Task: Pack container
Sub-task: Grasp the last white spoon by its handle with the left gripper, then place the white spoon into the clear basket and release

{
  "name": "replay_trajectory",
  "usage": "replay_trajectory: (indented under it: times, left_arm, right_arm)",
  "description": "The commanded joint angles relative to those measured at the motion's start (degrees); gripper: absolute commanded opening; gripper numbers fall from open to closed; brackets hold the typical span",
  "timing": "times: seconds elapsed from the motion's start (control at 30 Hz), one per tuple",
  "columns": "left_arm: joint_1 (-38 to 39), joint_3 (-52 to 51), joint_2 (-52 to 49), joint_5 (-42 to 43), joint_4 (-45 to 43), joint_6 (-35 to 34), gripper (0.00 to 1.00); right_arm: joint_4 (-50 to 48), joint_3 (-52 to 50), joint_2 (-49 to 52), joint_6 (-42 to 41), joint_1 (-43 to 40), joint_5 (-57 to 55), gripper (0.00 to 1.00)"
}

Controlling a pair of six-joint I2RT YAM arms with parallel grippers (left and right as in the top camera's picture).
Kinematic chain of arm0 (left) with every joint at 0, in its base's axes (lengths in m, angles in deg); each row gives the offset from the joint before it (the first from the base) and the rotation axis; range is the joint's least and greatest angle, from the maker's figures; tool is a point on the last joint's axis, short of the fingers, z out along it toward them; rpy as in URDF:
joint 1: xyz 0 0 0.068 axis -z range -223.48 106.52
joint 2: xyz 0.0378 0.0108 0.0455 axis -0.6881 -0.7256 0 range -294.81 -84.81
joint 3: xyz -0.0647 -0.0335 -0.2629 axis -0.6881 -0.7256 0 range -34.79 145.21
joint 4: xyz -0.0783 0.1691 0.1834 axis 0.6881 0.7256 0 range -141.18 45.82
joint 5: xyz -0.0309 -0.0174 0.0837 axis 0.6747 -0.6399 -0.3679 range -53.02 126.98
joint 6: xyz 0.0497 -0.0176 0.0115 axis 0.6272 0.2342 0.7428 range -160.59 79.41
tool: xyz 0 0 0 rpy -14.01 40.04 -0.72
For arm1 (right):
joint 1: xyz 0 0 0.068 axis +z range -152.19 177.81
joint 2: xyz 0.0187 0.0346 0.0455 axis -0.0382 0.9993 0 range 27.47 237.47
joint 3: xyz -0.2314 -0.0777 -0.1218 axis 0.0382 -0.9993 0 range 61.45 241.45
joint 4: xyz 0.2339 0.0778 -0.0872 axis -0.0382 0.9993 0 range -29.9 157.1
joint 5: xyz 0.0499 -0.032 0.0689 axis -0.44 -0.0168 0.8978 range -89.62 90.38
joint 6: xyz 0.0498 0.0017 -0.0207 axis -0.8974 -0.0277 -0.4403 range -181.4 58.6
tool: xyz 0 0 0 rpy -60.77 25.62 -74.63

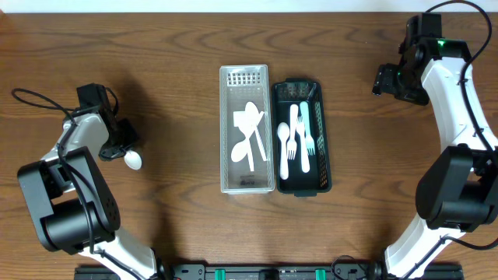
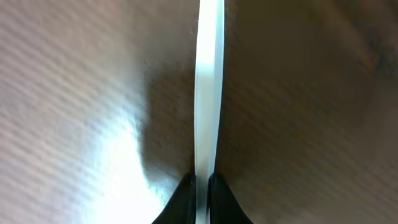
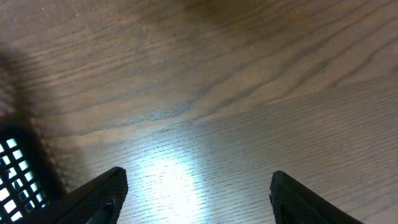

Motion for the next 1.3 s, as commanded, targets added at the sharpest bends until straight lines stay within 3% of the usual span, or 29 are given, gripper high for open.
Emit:
replay_trajectory:
  times: [0.0,0.27,0.57,0.8,1.23,1.27]
  left_arm:
    - [0.57,1.03,-1.38,1.03,4.57,0.37,0.06]
    - [10.47,12.37,12.48,1.03,17.84,0.31,0.06]
    - [34.01,16.81,21.94,1.03,21.49,-8.31,0.06]
    - [47.82,16.74,16.26,0.98,16.52,-9.99,0.06]
    - [48.83,16.74,-3.19,1.03,12.50,-9.70,0.06]
    - [48.83,16.74,-3.41,1.01,12.50,-9.44,0.10]
  right_arm:
    - [0.04,-0.20,0.61,0.83,-0.81,0.22,0.77]
    - [-1.22,-0.20,0.61,1.77,-0.81,0.22,0.77]
    - [-1.66,-0.20,0.61,2.16,-0.81,0.22,0.77]
    - [-1.70,-0.20,0.61,2.19,-0.81,0.22,0.77]
    - [-1.81,-0.20,0.61,2.60,-0.81,0.22,0.77]
    - [-1.81,-0.20,0.61,2.60,-0.81,0.22,0.77]
